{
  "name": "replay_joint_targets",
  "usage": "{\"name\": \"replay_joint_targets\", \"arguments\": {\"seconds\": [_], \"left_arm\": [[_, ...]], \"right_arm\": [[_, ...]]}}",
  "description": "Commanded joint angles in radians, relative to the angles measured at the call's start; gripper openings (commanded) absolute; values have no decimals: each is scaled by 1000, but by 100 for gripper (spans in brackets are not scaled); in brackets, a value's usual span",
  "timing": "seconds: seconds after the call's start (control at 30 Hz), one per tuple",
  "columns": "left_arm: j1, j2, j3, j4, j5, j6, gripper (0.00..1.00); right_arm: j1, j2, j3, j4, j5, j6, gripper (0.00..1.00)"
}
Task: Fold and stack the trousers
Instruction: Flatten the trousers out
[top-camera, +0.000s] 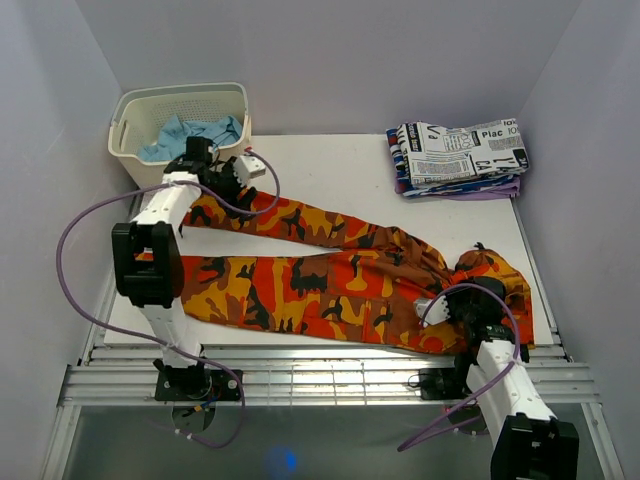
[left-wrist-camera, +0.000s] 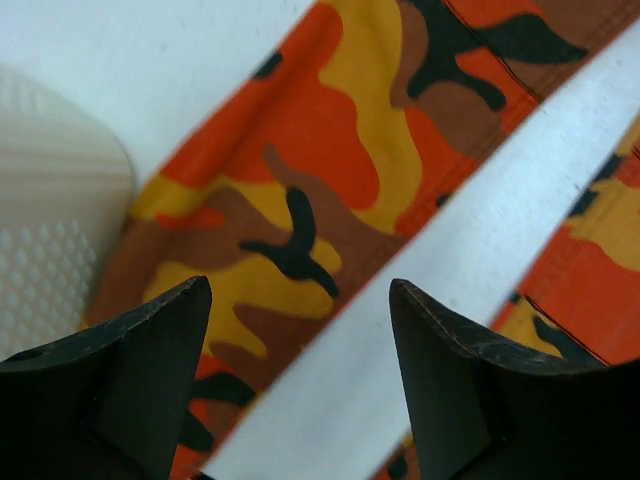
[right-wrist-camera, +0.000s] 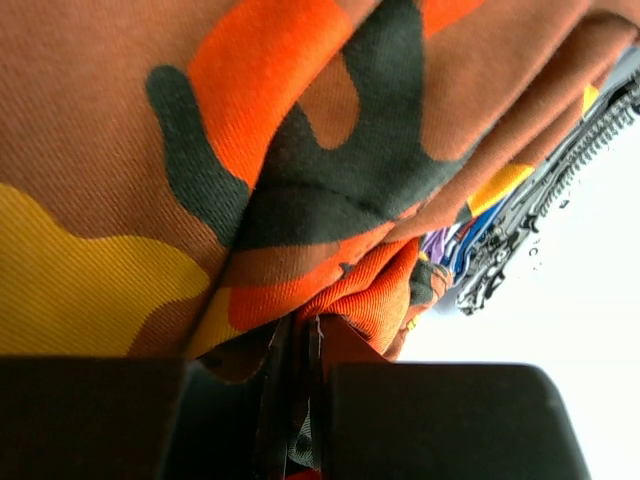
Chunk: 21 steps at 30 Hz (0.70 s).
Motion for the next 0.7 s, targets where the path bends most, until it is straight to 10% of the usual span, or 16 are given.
{"name": "replay_joint_targets", "arguments": {"seconds": [0.0,0.37,0.53,0.67], "left_arm": [[-91,124,119,26,-138,66,83],[-165,523,509,-72,-271,164,81],[-165,502,534,-127,-250,138,22],[-156,249,313,1,-195,71,0]], "right_arm": [[2,60,4,-30,-33,-125,8],[-7,146,71,13,-7,-43,8],[-12,261,185,56,11,56,8],[-19,304,246,62,3,104,8]]}}
